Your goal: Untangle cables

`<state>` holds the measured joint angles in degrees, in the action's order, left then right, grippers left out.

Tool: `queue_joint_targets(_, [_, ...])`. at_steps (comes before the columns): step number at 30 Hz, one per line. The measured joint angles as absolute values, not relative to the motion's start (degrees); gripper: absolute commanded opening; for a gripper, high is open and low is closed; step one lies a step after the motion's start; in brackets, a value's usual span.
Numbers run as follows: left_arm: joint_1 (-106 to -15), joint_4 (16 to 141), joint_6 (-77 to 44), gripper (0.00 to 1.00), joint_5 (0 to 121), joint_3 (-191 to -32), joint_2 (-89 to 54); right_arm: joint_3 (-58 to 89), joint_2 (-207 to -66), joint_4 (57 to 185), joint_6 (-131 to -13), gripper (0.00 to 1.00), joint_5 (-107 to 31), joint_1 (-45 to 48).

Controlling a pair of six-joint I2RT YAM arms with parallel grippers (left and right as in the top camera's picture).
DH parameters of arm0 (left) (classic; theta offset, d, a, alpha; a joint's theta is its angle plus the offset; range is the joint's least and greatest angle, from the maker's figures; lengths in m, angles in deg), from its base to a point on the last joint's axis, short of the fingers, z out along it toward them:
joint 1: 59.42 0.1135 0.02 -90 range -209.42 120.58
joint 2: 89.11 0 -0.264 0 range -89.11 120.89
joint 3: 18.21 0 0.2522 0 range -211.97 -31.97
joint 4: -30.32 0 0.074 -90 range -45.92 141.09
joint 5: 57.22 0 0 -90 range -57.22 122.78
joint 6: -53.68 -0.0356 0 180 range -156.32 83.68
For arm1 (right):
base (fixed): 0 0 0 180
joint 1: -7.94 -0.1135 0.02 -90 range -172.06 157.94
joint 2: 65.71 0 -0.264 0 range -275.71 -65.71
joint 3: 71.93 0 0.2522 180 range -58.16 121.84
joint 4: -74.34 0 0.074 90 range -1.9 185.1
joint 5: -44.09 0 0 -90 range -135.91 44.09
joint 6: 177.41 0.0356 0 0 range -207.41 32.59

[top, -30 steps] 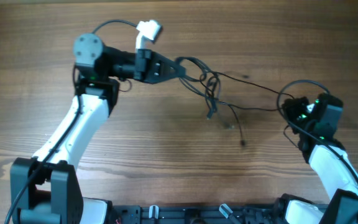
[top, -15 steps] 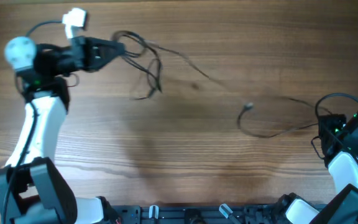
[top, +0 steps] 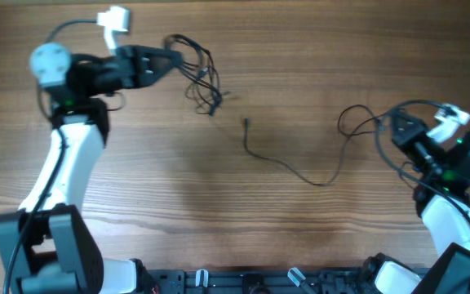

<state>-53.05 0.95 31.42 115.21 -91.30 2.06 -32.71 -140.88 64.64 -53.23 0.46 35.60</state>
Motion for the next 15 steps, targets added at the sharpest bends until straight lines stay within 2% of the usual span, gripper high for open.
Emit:
queue_joint_targets(1, [-55.37, 3.05, 29.11, 0.19, 115.04, -91.32, 2.78, -32.71, -140.88, 64.64, -53.28, 0.11, 1.51, 34.38])
queue_joint_targets(2, [-56.83, 6.28, 26.94, 0.27, 114.84, -91.43, 3.35, -32.71, -140.88, 64.57, -53.3, 0.13, 2.21, 32.93])
queue_joint_targets(3, [-57.95, 9.67, 25.09, 0.42, 114.78, -91.6, 3.68, -32.71, -140.88, 64.46, -53.5, 0.18, 2.65, 30.92])
queue_joint_targets(4, [-59.28, 13.5, 22.55, 0.82, 114.56, -91.65, 4.4, -32.71, -140.88, 64.42, -53.78, 0.24, 3.0, 28.93])
queue_joint_targets(5, [-60.57, 17.17, 20.01, 1.0, 114.3, -91.67, 5.3, -32.71, -140.88, 64.35, -54.13, 0.34, 3.17, 27.08])
queue_joint_targets(7, [-62.8, 25.87, 14.79, 1.0, 113.57, -91.84, 7.0, -32.71, -140.88, 63.61, -54.5, 0.47, 3.26, 24.65])
queue_joint_targets(12, [-65.36, 46.11, 5.02, 1.0, 106.03, -91.65, 9.6, -32.76, -140.88, 58.21, -51.86, 0.48, 3.39, 23.73])
queue_joint_targets(15, [-65.97, 55.59, 1.81, 1.0, 97.12, -91.62, 10.11, -32.1, -140.88, 57.4, -50.22, 0.53, 3.52, 23.71])
